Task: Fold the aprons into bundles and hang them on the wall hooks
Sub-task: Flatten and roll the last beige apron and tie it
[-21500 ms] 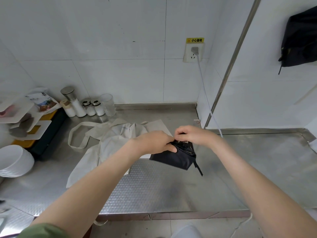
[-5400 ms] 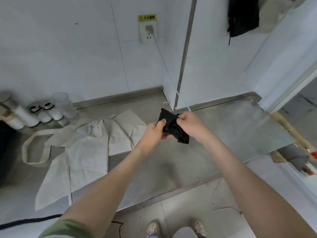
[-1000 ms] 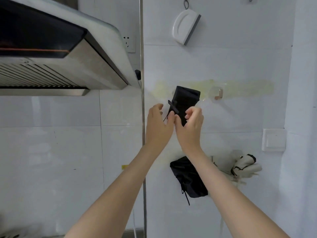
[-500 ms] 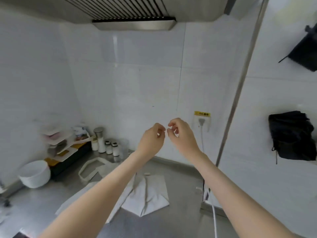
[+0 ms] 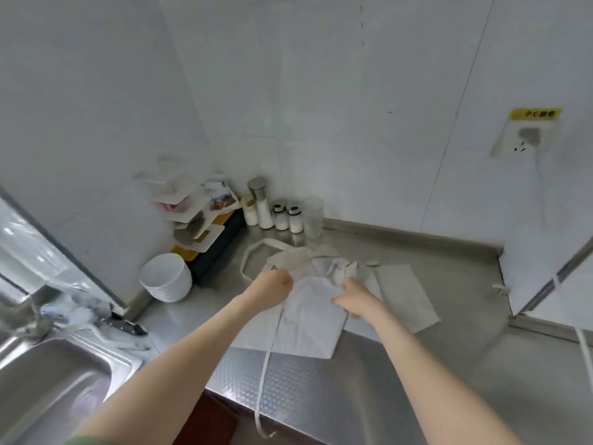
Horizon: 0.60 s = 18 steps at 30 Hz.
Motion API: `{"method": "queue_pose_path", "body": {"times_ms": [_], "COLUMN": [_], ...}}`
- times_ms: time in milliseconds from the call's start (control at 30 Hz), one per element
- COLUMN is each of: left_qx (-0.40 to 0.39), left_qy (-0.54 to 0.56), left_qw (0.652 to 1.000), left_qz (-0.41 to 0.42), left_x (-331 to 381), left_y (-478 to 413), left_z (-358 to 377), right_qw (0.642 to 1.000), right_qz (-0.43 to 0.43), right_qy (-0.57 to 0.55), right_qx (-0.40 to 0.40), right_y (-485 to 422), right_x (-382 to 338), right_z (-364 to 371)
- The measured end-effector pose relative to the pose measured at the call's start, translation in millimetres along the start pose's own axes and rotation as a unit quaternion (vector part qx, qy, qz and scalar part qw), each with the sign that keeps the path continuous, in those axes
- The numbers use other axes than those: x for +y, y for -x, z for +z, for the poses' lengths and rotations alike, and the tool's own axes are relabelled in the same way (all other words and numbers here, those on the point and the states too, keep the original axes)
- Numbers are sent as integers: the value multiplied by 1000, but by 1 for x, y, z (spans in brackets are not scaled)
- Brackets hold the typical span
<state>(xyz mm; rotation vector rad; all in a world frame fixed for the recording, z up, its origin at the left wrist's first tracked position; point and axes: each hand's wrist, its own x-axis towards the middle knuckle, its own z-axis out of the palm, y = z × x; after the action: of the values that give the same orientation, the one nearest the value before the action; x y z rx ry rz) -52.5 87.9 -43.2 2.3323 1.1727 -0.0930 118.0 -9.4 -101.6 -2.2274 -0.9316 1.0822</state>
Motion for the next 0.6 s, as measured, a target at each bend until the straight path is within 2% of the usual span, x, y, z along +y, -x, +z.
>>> {"method": "queue_pose_path", "body": {"times_ms": [100,167,267,333,433,600], "left_qx": [-39,-54,-82,-93,-117,-74], "left_qy": [15,18,12,36,43,-106], "left_qw": [999,998,995,993,992,985], "left_qz": [-24,-40,-48,-57,-27,116], "left_x": [-33,-49,-68,-79,-92,-77], "left_y": [-5,-8,-12,-12,-13,-16], "left_z": [4,8,19,26,33,44], "right_qw": [992,983,962,955,970,944], "right_qz": [104,141,201,223,186,98], "right_qy": [-76,-120,-178,-174,-131,-307], "right_qx": [-2,-5,55,88,88,69], "right_y": [-18,-20,-28,-33,-33,-20], "right_x": [22,28,30,31,30,-1], "right_z": [49,75,104,115,124,90]}}
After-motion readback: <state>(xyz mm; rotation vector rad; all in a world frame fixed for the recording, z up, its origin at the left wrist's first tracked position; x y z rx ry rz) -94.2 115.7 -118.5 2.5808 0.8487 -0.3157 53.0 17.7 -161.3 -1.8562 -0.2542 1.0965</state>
